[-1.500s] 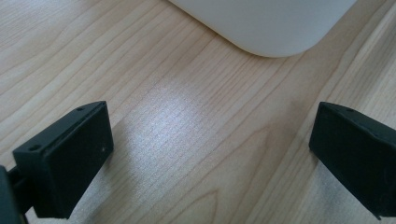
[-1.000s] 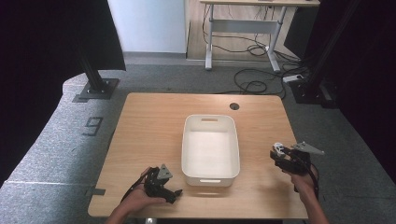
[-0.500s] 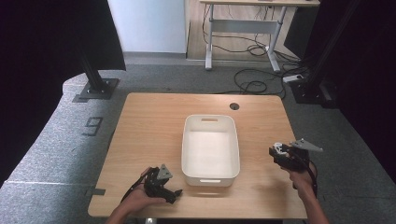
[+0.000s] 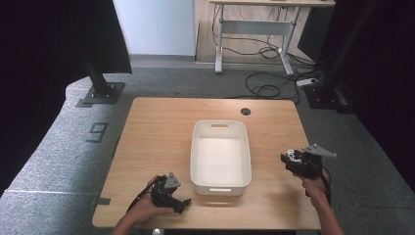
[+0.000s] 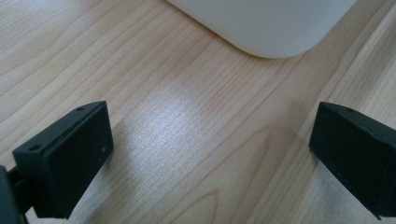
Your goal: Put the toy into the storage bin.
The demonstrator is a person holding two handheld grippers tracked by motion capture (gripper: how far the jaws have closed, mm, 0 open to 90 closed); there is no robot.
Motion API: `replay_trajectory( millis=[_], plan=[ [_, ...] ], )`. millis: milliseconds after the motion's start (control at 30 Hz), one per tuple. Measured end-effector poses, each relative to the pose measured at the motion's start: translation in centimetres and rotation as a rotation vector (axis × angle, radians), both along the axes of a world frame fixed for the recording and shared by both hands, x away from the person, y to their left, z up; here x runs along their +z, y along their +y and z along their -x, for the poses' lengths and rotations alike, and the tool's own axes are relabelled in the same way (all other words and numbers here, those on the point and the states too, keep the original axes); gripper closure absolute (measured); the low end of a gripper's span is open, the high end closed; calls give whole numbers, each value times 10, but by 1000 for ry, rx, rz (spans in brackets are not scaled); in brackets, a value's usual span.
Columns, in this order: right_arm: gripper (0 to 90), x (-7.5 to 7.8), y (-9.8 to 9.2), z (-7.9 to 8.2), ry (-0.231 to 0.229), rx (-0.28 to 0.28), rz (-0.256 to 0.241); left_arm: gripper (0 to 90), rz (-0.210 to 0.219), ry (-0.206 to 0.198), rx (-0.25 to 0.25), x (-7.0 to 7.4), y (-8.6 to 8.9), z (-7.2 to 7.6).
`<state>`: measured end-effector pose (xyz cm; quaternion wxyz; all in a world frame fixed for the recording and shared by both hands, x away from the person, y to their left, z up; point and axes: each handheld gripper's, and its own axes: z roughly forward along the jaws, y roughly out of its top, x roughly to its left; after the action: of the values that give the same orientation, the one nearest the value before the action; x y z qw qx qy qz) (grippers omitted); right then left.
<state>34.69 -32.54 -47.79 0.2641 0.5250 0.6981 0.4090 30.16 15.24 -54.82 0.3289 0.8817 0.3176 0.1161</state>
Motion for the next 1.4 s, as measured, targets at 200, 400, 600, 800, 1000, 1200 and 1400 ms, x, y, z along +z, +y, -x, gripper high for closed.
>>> replay_trajectory(
  millis=[200, 400, 600, 800, 1000, 1200, 1400],
  plan=[
    [375, -1, 2, -2, 8, 6, 3, 0, 1, -1, 0, 0, 0, 0],
    [379, 0, 4, -5, 5, 11, 2, 0, 2, -1, 0, 0, 0, 0],
    [379, -2, 11, -9, 14, 20, 14, 0, 3, -2, 1, 0, 0, 0],
    [380, -4, 9, -15, 18, 5, 22, 0, 4, -3, 0, 0, 0, 0],
    [381, -8, 2, -21, 32, -25, 30, 0, 5, -3, 2, 0, 0, 0],
    [376, -11, -5, -26, 48, -45, 27, 0, 4, -4, 3, 0, -1, 0],
    [365, -16, -12, -32, 67, -69, 41, 0, 4, -4, 3, 0, -1, 0]
  ],
)
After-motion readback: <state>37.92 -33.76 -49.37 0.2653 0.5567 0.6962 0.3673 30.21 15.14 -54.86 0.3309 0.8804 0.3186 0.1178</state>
